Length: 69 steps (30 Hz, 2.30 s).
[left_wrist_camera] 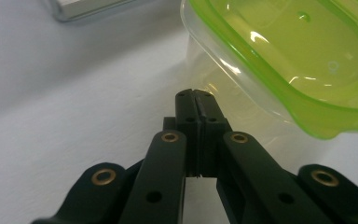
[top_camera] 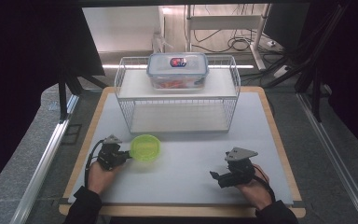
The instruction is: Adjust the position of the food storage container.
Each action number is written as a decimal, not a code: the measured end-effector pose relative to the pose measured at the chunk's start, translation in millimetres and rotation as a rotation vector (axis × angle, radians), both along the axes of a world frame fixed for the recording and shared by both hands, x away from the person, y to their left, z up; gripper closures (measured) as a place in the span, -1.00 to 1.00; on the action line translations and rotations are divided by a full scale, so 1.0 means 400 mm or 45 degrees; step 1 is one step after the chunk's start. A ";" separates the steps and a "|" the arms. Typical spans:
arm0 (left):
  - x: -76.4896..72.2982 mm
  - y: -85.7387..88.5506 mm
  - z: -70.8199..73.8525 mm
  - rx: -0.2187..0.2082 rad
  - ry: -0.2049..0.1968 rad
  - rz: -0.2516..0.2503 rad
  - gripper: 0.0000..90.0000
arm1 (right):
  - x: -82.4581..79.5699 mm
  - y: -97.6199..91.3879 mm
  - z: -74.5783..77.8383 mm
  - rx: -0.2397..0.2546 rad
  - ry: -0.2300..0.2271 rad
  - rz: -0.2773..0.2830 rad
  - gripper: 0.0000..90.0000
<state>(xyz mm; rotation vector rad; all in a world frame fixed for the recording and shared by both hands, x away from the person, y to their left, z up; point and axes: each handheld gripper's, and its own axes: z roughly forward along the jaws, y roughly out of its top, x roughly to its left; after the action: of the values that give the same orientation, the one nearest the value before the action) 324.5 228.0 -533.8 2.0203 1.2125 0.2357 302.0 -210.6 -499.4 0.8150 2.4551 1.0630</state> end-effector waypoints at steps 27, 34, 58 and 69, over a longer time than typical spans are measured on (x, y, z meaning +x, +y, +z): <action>0.023 -0.185 0.013 0.042 -0.022 -0.233 0.99 | 0.000 0.001 -0.002 -0.001 0.010 0.007 -0.88; 0.012 -0.223 0.014 0.047 -0.021 -0.290 0.99 | 0.000 0.002 -0.003 -0.004 0.012 0.011 -0.88; -0.067 -0.175 0.057 0.143 -0.178 -0.237 0.23 | 0.001 -0.001 -0.001 0.022 0.014 0.014 -0.88; -0.129 -0.135 0.066 0.129 -0.260 -0.203 -0.53 | 0.001 -0.001 -0.001 0.062 0.019 0.016 -0.89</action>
<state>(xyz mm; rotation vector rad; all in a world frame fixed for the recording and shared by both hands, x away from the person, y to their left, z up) 272.8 173.9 -507.3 2.1102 0.9247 0.4214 302.4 -210.8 -499.7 0.8265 2.4589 1.1289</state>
